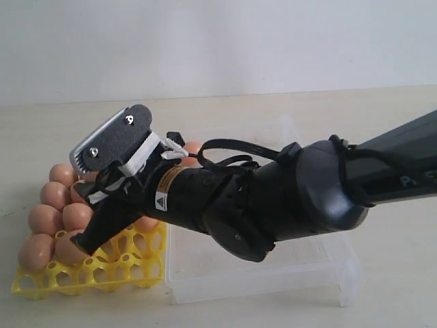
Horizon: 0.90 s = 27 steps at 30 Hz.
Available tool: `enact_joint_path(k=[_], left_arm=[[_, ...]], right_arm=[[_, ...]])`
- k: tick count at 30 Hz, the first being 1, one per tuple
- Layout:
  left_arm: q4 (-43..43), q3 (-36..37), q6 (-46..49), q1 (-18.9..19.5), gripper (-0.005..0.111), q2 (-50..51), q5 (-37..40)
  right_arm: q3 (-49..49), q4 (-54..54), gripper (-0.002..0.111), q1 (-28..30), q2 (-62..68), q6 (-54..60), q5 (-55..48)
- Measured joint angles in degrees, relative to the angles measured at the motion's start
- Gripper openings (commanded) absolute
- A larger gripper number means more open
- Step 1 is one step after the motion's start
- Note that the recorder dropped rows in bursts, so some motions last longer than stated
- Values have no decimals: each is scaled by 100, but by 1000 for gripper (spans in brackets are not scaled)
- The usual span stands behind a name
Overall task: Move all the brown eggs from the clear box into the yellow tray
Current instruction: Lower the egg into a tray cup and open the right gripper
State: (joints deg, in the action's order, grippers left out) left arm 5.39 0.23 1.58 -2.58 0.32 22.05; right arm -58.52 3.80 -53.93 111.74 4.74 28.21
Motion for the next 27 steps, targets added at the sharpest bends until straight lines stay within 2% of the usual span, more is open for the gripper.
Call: enact_joint_path(k=[12,19,21,22,27], left_arm=[[0,0,0,0,0,0,0],[0,0,0,0,0,0,0],[0,0,0,0,0,0,0],[0,0,0,0,0,0,0],[0,0,0,0,0,0,0]], right_arm=[[0,1087,0,0,230,-713,108],[0,1342,0,0,230,-949,108],[0,1811,0,36,230,-1258,108],[0,2511,0,116,230,-1824,161],[0,3734,0,350,230,-3051,204]])
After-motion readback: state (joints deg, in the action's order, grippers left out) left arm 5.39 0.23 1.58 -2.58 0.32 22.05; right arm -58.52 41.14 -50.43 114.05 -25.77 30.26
